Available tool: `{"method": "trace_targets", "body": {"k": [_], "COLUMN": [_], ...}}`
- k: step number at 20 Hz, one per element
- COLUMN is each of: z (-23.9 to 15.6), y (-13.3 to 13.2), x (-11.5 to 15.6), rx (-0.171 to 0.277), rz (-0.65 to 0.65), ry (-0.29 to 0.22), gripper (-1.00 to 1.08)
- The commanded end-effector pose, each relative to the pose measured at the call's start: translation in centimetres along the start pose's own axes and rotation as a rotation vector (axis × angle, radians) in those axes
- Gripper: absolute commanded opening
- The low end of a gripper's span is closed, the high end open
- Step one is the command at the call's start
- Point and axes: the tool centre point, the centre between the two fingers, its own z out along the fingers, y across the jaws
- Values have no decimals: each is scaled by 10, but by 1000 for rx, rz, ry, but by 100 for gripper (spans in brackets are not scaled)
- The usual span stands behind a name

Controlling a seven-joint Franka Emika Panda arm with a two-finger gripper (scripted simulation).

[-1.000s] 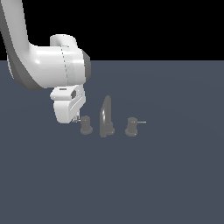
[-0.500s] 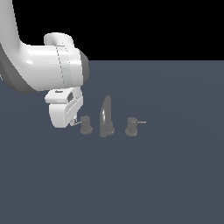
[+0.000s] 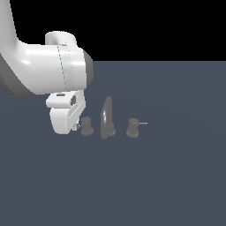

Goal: Turn on the faucet by rotating a designated handle.

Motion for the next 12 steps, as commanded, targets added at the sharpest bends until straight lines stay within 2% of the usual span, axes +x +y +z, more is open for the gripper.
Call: {"method": "trace_targets", "body": {"k": [1, 2, 3, 11, 12], "z": [-1, -1, 0, -1, -1], "y": [7, 7, 5, -1, -1], "x": [22, 22, 4, 58, 58], "rx": [-9, -9, -3, -10, -10], "rz": [22, 22, 0, 21, 21], "ry": [13, 13, 1, 13, 13], "gripper": [-100, -100, -100, -100, -100]}}
